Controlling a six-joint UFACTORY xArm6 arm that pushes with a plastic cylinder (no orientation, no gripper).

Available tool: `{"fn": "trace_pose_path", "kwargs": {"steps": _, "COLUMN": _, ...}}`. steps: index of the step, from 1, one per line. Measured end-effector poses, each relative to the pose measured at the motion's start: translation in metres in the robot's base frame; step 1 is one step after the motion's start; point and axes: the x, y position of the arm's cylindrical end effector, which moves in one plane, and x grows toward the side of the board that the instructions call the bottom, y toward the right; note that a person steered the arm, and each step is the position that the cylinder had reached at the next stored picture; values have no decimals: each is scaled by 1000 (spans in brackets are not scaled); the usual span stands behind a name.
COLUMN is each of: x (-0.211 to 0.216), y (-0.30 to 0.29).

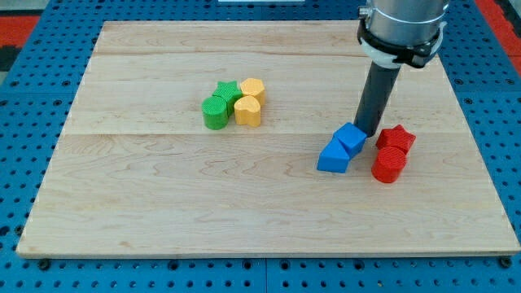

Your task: Separate the green blocks from yellow blocks

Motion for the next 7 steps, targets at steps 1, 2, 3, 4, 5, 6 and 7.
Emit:
{"fn": "trace_pose_path", "kwargs": {"steps": 1, "x": 16, "y": -3}}
{"fn": "trace_pose_path", "kwargs": {"steps": 2, "x": 28, "y": -35}}
{"fn": "trace_pose_path", "kwargs": {"steps": 3, "x": 41, "y": -70}}
{"fn": "trace_pose_path", "kwargs": {"steps": 4, "x": 16, "y": -105}}
{"fn": "trace_pose_path", "kwargs": {"steps": 5, "x": -1, "y": -156}}
{"fn": "trace_pose_path", "kwargs": {"steps": 6, "x": -1, "y": -192}}
{"fn": "trace_pose_path", "kwargs": {"steps": 7, "x": -16, "y": -168}}
